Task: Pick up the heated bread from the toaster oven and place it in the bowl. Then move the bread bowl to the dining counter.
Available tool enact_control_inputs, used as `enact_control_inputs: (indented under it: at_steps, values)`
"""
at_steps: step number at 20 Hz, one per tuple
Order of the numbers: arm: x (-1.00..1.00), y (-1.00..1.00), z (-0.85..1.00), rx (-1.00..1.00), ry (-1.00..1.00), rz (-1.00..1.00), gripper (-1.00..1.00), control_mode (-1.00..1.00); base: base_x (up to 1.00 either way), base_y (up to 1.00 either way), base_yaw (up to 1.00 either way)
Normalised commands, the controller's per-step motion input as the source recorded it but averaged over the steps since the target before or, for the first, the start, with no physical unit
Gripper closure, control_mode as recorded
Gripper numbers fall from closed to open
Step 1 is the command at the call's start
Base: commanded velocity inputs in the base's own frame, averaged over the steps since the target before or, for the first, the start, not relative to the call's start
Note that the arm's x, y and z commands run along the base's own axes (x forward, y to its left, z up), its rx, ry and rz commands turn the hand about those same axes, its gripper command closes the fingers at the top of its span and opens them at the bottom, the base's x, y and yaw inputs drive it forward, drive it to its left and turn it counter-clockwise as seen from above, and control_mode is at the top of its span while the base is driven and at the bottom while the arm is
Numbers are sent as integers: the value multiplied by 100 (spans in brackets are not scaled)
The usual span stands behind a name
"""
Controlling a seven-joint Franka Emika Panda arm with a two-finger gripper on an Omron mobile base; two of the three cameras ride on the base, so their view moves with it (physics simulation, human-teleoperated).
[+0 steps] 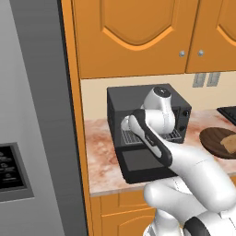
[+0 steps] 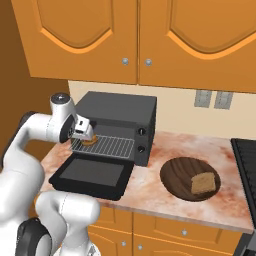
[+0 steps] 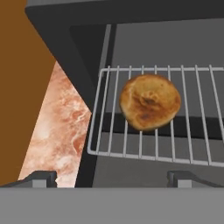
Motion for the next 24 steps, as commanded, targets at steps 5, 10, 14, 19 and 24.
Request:
enact_control_inputs:
  at_steps: [5, 10, 14, 19, 24]
  values:
    - [40, 0, 0, 0, 0, 0, -100, -100, 0, 0, 0]
    - [67, 0, -2, 0, 0, 0, -100, -100, 0, 0, 0]
    - [52, -8, -5, 0, 0, 0, -100, -100, 0, 0, 0]
    - [3, -48, -53, -8, 6, -2, -100, -100, 0, 0, 0]
    - [0, -34, -38, -8, 8, -4, -100, -100, 0, 0, 0]
